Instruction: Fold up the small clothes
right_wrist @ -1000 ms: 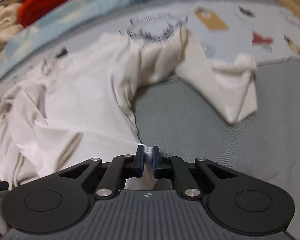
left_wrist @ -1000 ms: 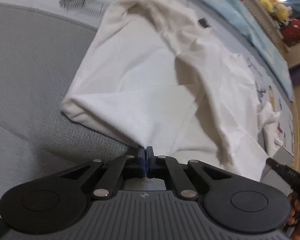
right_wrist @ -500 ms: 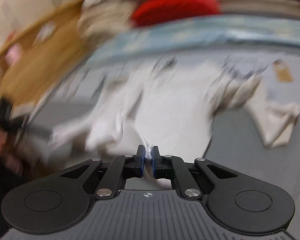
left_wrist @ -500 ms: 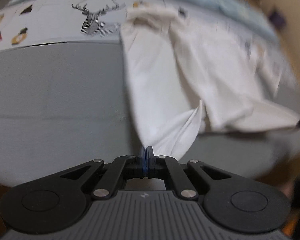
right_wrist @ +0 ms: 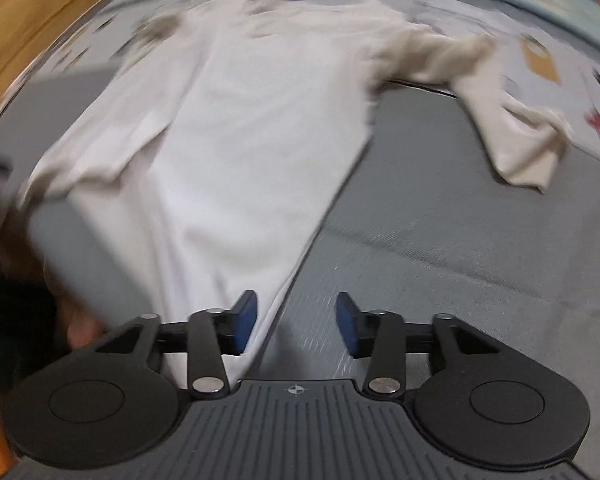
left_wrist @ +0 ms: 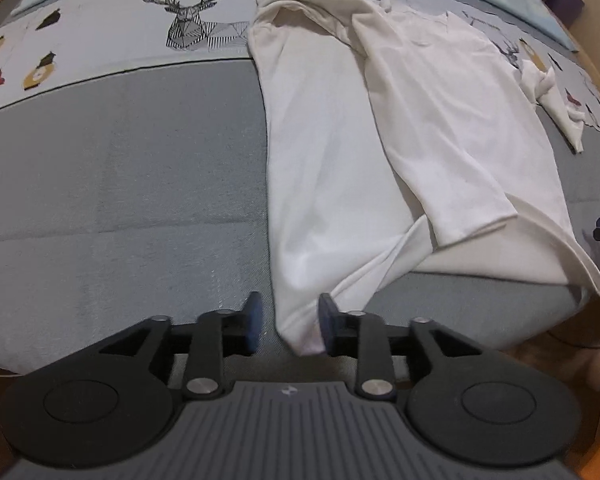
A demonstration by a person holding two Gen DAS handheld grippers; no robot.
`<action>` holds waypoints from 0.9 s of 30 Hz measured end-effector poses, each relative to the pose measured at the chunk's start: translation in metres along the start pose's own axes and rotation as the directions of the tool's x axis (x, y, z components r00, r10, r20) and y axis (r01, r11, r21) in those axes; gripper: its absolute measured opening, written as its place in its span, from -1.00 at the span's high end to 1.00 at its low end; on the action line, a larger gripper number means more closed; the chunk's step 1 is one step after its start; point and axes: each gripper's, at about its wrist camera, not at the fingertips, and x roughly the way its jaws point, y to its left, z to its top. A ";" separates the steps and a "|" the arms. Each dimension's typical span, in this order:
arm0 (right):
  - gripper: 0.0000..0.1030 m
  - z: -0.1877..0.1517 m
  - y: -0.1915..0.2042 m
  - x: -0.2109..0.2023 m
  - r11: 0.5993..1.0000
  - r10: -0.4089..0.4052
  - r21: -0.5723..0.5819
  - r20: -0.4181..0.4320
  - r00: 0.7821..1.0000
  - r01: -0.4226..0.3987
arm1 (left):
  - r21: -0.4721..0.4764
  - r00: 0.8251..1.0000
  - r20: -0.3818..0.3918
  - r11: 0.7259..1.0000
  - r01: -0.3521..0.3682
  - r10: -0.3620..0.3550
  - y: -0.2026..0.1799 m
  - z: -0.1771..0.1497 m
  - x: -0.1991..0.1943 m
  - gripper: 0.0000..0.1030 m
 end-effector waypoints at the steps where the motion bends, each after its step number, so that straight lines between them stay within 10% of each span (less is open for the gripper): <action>1: 0.06 0.005 -0.004 0.006 0.999 -0.010 0.047 -0.005 1.000 0.010 | -0.010 1.000 -0.004 1.000 -0.005 0.005 0.000 0.001 0.004 0.29; 6: 0.06 0.020 -0.010 0.030 0.978 -0.022 0.209 -0.012 1.000 0.024 | -0.188 0.998 -0.043 0.982 0.026 -0.035 0.014 0.002 0.041 0.29; 13: 0.10 0.037 0.001 0.056 0.964 -0.071 0.257 -0.010 0.997 0.071 | -0.203 0.996 -0.070 0.978 0.036 -0.052 0.009 0.022 0.055 0.28; 15: 0.92 0.040 0.005 0.062 0.971 -0.072 0.227 -0.016 0.997 0.074 | -0.159 0.994 -0.111 0.987 0.001 -0.019 0.004 0.022 0.062 0.28; 23: 1.00 0.040 -0.021 0.046 0.963 -0.106 0.254 0.028 0.994 0.095 | 0.018 0.993 -0.109 0.999 0.045 -0.043 -0.036 0.020 0.062 0.92; 25: 1.00 0.039 -0.039 0.031 0.949 -0.201 0.259 0.070 0.977 0.177 | 0.154 0.992 -0.090 0.983 0.096 -0.083 -0.068 0.015 0.054 0.92; 27: 1.00 0.037 -0.057 0.020 0.874 -0.449 0.235 0.058 0.892 0.425 | 0.263 0.994 -0.104 0.964 0.049 -0.022 -0.090 0.005 0.058 0.92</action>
